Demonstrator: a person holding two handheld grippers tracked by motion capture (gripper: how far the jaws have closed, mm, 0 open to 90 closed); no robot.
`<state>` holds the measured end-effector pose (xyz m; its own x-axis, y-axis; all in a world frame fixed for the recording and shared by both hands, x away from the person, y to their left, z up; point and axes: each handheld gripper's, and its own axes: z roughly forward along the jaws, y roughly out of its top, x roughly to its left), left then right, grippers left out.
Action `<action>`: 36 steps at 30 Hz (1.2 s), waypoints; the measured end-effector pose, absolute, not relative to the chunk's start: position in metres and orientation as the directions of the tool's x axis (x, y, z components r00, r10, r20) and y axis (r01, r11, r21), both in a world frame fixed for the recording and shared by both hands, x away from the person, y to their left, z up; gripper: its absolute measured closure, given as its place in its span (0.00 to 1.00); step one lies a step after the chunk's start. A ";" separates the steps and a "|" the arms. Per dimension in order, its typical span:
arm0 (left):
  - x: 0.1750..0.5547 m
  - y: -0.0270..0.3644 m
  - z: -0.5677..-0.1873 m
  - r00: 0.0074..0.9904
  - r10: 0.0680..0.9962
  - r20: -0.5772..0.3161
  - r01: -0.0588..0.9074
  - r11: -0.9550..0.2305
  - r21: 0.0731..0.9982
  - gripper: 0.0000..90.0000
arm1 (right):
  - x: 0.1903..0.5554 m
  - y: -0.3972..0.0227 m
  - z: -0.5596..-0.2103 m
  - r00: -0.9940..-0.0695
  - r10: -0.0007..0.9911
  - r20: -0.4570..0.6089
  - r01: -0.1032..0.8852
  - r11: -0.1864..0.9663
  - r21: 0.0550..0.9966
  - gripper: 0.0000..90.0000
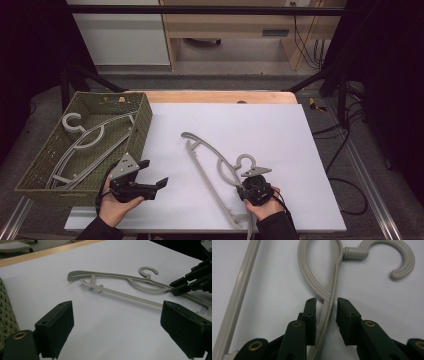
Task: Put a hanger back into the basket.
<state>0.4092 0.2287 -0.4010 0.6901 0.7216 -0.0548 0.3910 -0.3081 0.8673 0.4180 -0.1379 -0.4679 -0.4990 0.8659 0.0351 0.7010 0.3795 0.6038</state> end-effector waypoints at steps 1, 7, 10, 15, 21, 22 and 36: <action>0.409 0.229 -0.401 0.691 0.721 -0.055 0.391 -0.308 0.867 0.13 | 0.418 -0.138 -0.468 -0.491 0.870 0.028 0.702 0.377 0.604 0.80; 0.409 0.229 -0.401 0.691 0.721 -0.054 0.390 -0.309 0.867 0.13 | 0.422 -0.143 -0.466 -0.486 0.874 0.021 0.712 0.382 0.589 0.87; 0.409 0.228 -0.401 0.692 0.720 -0.055 0.391 -0.310 0.866 0.13 | 0.426 -0.153 -0.465 -0.490 0.871 0.019 0.712 0.388 0.586 0.90; 0.410 0.228 -0.403 0.692 0.720 -0.052 0.396 -0.319 0.861 0.13 | 0.427 -0.161 -0.464 -0.488 0.872 0.042 0.721 0.376 0.582 0.88; 0.410 0.227 -0.403 0.693 0.719 -0.052 0.398 -0.321 0.859 0.13 | 0.426 -0.162 -0.464 -0.492 0.870 0.034 0.729 0.390 0.563 0.82; 0.410 0.227 -0.403 0.693 0.719 -0.052 0.399 -0.322 0.859 0.13 | 0.425 -0.162 -0.465 -0.491 0.871 0.025 0.726 0.393 0.565 0.82; 0.411 0.225 -0.405 0.696 0.716 -0.053 0.405 -0.331 0.852 0.13 | 0.431 -0.159 -0.461 -0.457 0.885 0.093 0.777 0.346 0.525 0.90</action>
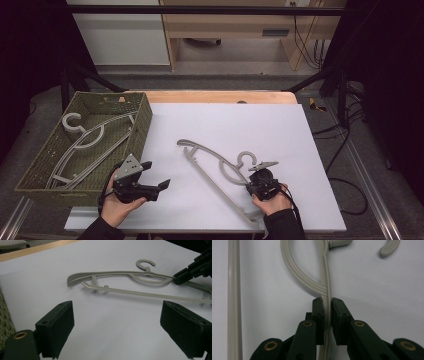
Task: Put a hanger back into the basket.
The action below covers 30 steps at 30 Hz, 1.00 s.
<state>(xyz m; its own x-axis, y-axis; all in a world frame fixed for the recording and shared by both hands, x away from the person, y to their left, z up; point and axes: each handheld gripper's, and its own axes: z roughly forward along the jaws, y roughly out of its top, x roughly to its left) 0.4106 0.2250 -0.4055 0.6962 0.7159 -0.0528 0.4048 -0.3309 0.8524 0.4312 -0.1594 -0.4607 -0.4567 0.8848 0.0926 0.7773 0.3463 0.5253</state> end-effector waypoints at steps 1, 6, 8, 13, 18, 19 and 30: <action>0.411 0.225 -0.405 0.696 0.716 -0.052 0.405 -0.331 0.852 0.13 | 0.432 -0.161 -0.461 -0.457 0.883 0.109 0.778 0.337 0.531 0.90; 0.411 0.225 -0.405 0.697 0.716 -0.052 0.404 -0.332 0.852 0.13 | 0.432 -0.173 -0.453 -0.465 0.871 0.158 0.758 0.299 0.579 0.91; 0.410 0.225 -0.405 0.697 0.715 -0.051 0.404 -0.333 0.852 0.13 | 0.431 -0.176 -0.449 -0.468 0.867 0.171 0.751 0.289 0.594 0.91; 0.411 0.225 -0.405 0.697 0.715 -0.052 0.405 -0.334 0.851 0.13 | 0.429 -0.181 -0.442 -0.485 0.850 0.203 0.739 0.275 0.615 0.91; 0.410 0.225 -0.405 0.699 0.714 -0.052 0.403 -0.332 0.853 0.13 | 0.428 -0.185 -0.436 -0.501 0.832 0.238 0.725 0.254 0.640 0.91; 0.410 0.225 -0.405 0.699 0.713 -0.052 0.403 -0.333 0.852 0.13 | 0.428 -0.187 -0.434 -0.503 0.826 0.255 0.728 0.246 0.639 0.91; 0.410 0.225 -0.403 0.703 0.709 -0.048 0.396 -0.334 0.855 0.13 | 0.424 -0.194 -0.421 -0.533 0.774 0.340 0.714 0.197 0.672 0.91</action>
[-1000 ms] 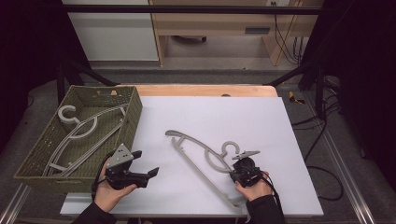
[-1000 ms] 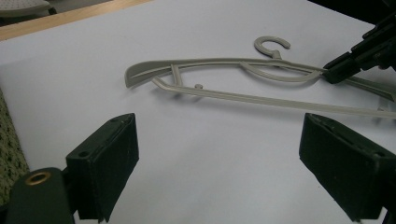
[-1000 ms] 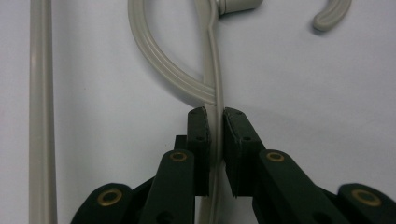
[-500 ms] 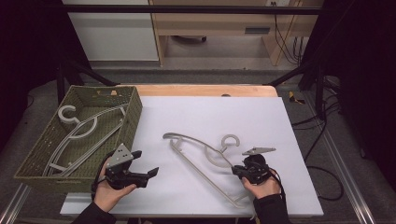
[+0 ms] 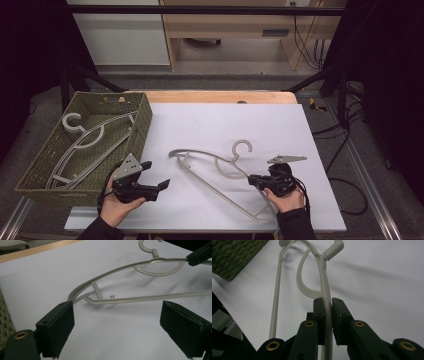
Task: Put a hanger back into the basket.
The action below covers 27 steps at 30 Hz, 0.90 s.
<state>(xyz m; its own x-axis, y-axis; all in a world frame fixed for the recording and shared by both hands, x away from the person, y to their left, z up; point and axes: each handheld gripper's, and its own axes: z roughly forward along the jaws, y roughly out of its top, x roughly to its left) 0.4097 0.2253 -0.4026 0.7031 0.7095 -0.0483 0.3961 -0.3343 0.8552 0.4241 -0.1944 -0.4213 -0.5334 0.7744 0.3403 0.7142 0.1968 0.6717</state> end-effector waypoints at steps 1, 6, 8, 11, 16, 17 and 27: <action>0.410 0.226 -0.402 0.704 0.709 -0.048 0.396 -0.335 0.855 0.13 | 0.423 -0.194 -0.420 -0.536 0.769 0.349 0.714 0.192 0.673 0.91; 0.410 0.226 -0.400 0.704 0.708 -0.050 0.394 -0.331 0.857 0.13 | 0.422 -0.195 -0.413 -0.565 0.727 0.390 0.701 0.174 0.692 0.92; 0.410 0.225 -0.400 0.707 0.706 -0.046 0.390 -0.335 0.858 0.13 | 0.421 -0.194 -0.410 -0.577 0.718 0.391 0.695 0.179 0.696 0.92; 0.411 0.223 -0.397 0.716 0.698 -0.035 0.381 -0.348 0.857 0.14 | 0.420 -0.192 -0.407 -0.593 0.703 0.393 0.690 0.192 0.698 0.92; 0.419 0.214 -0.390 0.740 0.673 0.000 0.358 -0.393 0.847 0.15 | 0.419 -0.190 -0.400 -0.631 0.662 0.405 0.668 0.199 0.717 0.92; 0.422 0.212 -0.388 0.745 0.667 0.008 0.352 -0.404 0.844 0.15 | 0.418 -0.189 -0.398 -0.646 0.648 0.403 0.658 0.205 0.725 0.92; 0.444 0.187 -0.392 0.807 0.581 0.102 0.315 -0.570 0.759 0.22 | 0.412 -0.179 -0.391 -0.698 0.574 0.428 0.646 0.245 0.723 0.91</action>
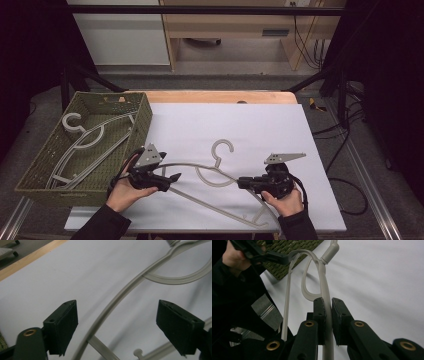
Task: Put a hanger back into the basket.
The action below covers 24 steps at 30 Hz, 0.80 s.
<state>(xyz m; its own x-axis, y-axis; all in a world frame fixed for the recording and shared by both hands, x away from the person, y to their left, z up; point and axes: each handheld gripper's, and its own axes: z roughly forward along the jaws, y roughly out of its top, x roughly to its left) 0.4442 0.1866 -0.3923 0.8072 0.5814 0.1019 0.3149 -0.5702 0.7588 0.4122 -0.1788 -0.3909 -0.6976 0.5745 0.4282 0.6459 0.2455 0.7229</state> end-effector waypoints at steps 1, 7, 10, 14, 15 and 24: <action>0.446 0.184 -0.395 0.814 0.570 0.116 0.311 -0.595 0.741 0.23 | 0.412 -0.177 -0.391 -0.701 0.570 0.428 0.646 0.253 0.720 0.91; 0.451 0.171 -0.408 0.855 0.480 0.200 0.248 -0.714 0.655 0.41 | 0.411 -0.168 -0.394 -0.718 0.552 0.424 0.643 0.294 0.707 0.91; 0.449 0.167 -0.412 0.868 0.443 0.225 0.218 -0.747 0.629 0.54 | 0.411 -0.166 -0.396 -0.722 0.541 0.431 0.647 0.306 0.699 0.91; 0.447 0.167 -0.413 0.881 0.418 0.223 0.206 -0.761 0.615 0.73 | 0.412 -0.165 -0.397 -0.728 0.525 0.440 0.646 0.310 0.698 0.91; 0.446 0.167 -0.414 0.880 0.416 0.228 0.200 -0.761 0.617 0.77 | 0.412 -0.165 -0.397 -0.730 0.523 0.440 0.645 0.313 0.697 0.91; 0.433 0.170 -0.413 0.895 0.364 0.258 0.154 -0.796 0.586 0.82 | 0.414 -0.166 -0.400 -0.756 0.485 0.438 0.626 0.341 0.702 0.91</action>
